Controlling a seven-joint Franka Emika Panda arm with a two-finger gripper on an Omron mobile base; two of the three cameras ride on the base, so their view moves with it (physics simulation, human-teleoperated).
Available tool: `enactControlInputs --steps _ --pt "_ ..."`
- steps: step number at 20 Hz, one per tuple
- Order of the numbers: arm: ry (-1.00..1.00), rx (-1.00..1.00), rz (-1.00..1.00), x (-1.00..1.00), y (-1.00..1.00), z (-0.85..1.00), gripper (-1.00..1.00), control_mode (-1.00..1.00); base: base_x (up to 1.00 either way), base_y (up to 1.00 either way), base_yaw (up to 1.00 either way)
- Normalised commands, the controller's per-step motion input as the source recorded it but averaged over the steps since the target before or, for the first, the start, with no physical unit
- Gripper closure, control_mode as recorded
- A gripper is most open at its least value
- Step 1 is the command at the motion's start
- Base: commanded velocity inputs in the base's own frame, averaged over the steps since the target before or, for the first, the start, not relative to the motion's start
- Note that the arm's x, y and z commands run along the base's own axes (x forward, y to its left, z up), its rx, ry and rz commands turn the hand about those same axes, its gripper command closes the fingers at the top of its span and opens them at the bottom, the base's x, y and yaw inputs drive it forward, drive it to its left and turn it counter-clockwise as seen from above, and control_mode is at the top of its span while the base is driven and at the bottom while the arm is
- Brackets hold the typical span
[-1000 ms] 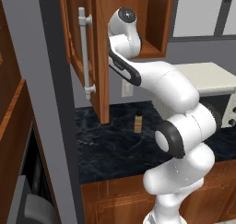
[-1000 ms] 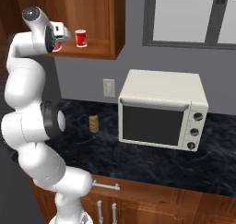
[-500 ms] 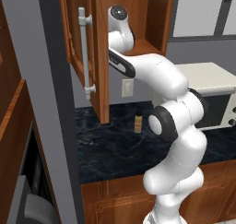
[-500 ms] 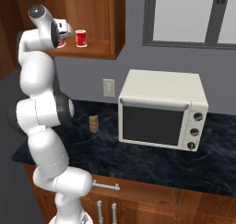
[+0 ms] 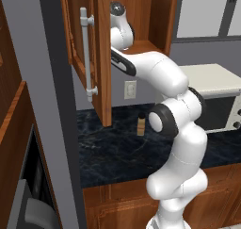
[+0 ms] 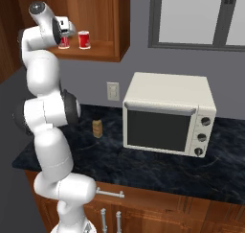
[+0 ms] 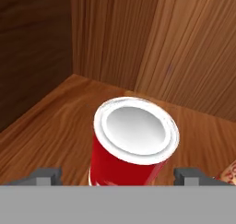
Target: Restock the canned food cabinet by taking the new fresh canned food from the counter and placing it in the cabinet. Then, take the old canned food from the cabinet and place it on the counter.
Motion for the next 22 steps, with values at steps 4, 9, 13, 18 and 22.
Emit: enactControlInputs --steps 4,9,13,18,22 --pt "-0.09 -0.01 0.00 -0.40 0.00 0.00 -1.00 -1.00 0.00 0.00 0.00" --pt "-0.21 -0.01 0.00 -0.82 -0.11 0.07 -1.00 -1.00 0.00 0.00 0.00" --pt "-0.22 0.00 -0.03 -0.64 -0.20 0.16 -1.00 -1.00 0.00 0.00 0.00" --pt "-0.02 0.00 -0.11 -0.40 -0.75 0.00 -1.00 -1.00 0.00 0.00 0.00" --pt "0.07 0.08 -0.10 -0.02 -0.94 0.00 -1.00 -1.00 0.00 0.00 0.00"
